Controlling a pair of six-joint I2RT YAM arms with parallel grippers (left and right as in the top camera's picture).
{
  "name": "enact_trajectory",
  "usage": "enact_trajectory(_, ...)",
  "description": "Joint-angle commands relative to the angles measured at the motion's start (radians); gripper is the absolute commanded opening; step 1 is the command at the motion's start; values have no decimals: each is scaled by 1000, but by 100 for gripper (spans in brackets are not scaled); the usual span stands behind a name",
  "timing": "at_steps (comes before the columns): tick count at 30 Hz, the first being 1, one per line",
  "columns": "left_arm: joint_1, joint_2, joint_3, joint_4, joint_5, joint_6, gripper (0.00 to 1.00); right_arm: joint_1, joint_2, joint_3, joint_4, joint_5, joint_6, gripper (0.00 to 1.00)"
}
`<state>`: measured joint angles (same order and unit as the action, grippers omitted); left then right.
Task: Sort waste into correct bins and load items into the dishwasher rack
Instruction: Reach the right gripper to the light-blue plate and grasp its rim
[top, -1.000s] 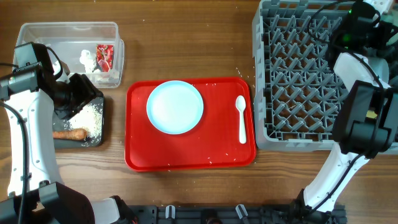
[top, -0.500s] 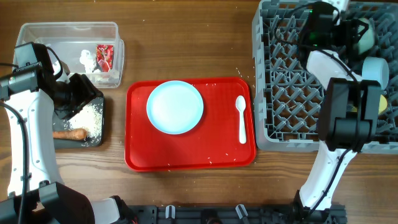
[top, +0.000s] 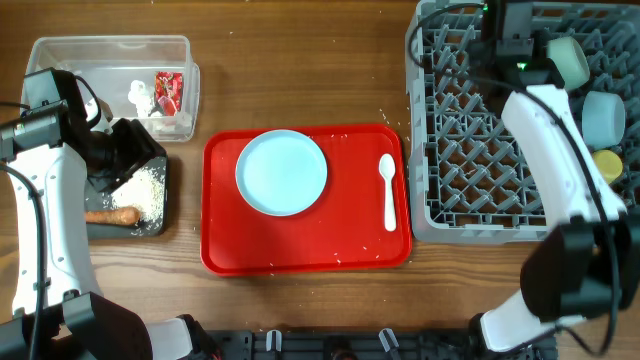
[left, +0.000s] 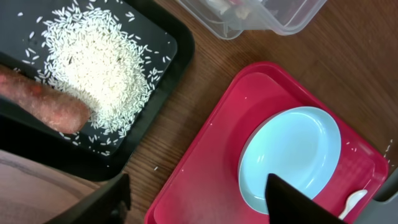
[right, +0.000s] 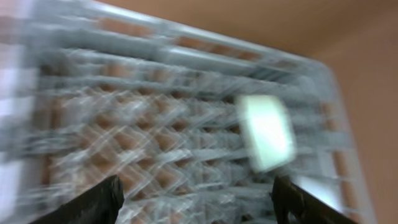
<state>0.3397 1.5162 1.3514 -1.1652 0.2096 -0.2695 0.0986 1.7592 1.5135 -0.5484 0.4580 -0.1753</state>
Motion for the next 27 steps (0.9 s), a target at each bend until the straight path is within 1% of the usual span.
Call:
enact_trajectory(1,3,-15,3,1,9,-7,75,107,-89,3,-89,-417,139,79)
enact_trajectory(3,3,-15,3,1,8,-3,80,198,-92,3,-151,-600,235,79)
enact_trajectory(5,3,-14,3,0,1,0,82,280,-62,-9,-189,-670,290,79)
enact_trajectory(6,3,-14,3,0,1,0,84,317,-45,-20,-203,-670,325,79)
enact_trajectory(8,3,-14,3,0,1,0,84,381,4,-43,-224,-670,391,79)
enact_trajectory(9,3,-14,3,0,1,0,84,405,32,-45,-237,-670,397,79)
enact_trajectory(11,3,-14,3,-1,1,0,84,455,95,-45,-252,-669,449,76)
enact_trajectory(12,3,-14,3,-1,1,0,85,475,130,-45,-254,-669,475,76)
enact_trajectory(16,3,-14,3,-6,1,0,85,504,245,-45,-254,-662,566,71)
enact_trajectory(18,3,-14,3,-6,1,0,85,504,294,-45,-254,-662,597,65)
enact_trajectory(19,3,-14,3,-7,1,0,85,504,315,-45,-256,-662,599,59)
enact_trajectory(22,3,-14,3,-7,2,0,85,504,349,-46,-255,-662,624,54)
enact_trajectory(24,3,-14,3,-7,1,0,85,504,356,-46,-249,-662,623,44)
enact_trajectory(25,3,-14,3,-7,2,0,85,504,360,-46,-250,-662,623,34)
enact_trajectory(27,3,-14,3,-7,2,0,85,505,374,-46,-252,-663,629,30)
